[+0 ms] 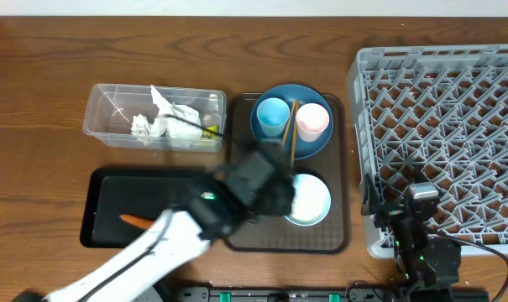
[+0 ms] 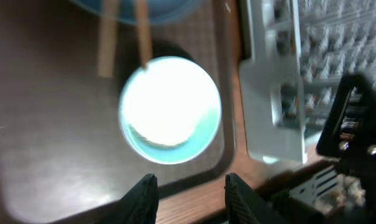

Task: Sort waste into correct bins and load items into the dishwasher rack
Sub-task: 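Move the left gripper back to the light-blue rice bowl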

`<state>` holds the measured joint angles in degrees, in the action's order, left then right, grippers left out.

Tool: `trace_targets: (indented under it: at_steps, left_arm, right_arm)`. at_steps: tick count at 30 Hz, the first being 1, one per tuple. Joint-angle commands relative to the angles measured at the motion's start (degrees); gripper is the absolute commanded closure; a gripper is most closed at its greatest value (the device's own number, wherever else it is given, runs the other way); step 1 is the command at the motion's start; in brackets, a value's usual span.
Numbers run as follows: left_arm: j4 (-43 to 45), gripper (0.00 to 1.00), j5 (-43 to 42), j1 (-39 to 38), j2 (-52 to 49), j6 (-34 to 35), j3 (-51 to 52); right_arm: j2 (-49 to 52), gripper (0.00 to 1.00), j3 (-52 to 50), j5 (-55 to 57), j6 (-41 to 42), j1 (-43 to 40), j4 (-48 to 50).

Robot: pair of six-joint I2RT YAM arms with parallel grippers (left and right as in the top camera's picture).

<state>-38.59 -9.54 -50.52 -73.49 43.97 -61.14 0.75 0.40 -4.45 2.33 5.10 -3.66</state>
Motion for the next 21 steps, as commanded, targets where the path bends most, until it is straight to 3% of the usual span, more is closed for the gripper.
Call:
trace_targets:
  at_steps: [1, 9, 16, 21]
  left_arm:
    - [2.8, 0.62, 4.3, -5.0, -5.0, 1.4, -0.9]
    - [7.3, 0.61, 6.2, -9.7, -15.4, 1.4, -0.9]
    - [7.6, 0.62, 6.5, -11.0, -17.0, -0.8, -0.9]
    - [3.6, 0.61, 16.2, -11.1, -17.1, -2.3, -0.8]
  right_arm:
    - [0.0, 0.01, -0.1, 0.0, -0.3, 0.5, -0.2]
    - [0.0, 0.01, -0.1, 0.0, -0.2, 0.5, -0.2]
    - [0.0, 0.01, -0.1, 0.0, -0.2, 0.5, -0.2]
    - [0.0, 0.01, -0.1, 0.0, -0.3, 0.5, -0.2]
